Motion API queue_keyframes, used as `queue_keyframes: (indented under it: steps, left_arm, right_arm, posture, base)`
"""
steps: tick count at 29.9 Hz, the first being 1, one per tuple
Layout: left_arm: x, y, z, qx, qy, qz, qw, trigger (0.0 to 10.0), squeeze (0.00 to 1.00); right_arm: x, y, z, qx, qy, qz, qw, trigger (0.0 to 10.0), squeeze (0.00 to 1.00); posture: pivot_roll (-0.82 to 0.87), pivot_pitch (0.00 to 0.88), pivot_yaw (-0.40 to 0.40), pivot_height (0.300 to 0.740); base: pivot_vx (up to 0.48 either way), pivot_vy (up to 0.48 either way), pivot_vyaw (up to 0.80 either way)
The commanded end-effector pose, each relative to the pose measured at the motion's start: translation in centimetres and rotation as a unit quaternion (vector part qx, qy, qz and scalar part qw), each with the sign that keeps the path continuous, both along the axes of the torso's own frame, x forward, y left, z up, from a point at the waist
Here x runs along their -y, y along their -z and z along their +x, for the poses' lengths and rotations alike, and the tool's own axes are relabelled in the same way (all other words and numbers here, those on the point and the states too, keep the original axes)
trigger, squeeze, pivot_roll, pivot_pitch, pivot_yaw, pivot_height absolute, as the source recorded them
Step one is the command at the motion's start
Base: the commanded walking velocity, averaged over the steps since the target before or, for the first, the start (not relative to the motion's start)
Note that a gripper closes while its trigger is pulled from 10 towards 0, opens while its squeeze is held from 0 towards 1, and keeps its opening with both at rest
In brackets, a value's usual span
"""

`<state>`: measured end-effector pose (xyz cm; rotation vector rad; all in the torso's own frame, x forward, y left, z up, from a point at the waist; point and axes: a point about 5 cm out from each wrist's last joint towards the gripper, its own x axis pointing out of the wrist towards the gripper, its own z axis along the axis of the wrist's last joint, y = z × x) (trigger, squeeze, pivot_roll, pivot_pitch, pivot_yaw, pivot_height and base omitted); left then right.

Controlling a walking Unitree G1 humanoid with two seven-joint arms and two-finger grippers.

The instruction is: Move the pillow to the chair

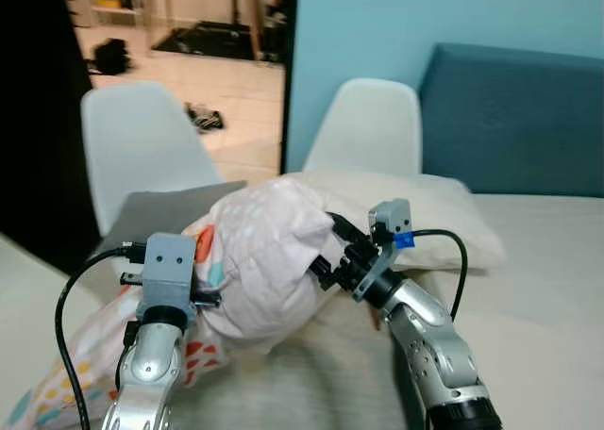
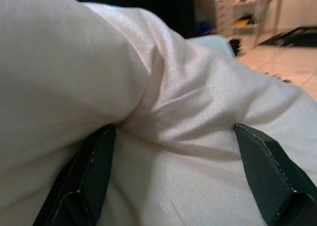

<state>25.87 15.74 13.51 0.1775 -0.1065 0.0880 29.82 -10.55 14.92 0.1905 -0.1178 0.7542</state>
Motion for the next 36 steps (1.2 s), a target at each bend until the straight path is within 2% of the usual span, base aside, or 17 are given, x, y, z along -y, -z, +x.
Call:
queue_keyframes:
  steps: [1, 36]
  left_arm:
    - [1.04, -1.67, 0.15, 0.044, 0.025, 0.004, 0.999, 10.0, 0.00]
    - [1.37, -1.86, 0.11, 0.047, 0.034, 0.026, 0.998, 10.0, 0.00]
  right_arm:
    - [-0.26, 0.10, -0.07, -0.003, -0.011, 0.000, 1.000, 10.0, 0.00]
    - [-0.22, 0.11, 0.02, -0.011, -0.006, 0.003, 1.000, 10.0, 0.00]
  posture:
    - [0.10, 0.000, -0.070, 0.740]
    - [0.10, 0.000, -0.067, 0.740]
  base:
    - [0.000, 0.000, 0.76]
    - [0.000, 0.000, 0.76]
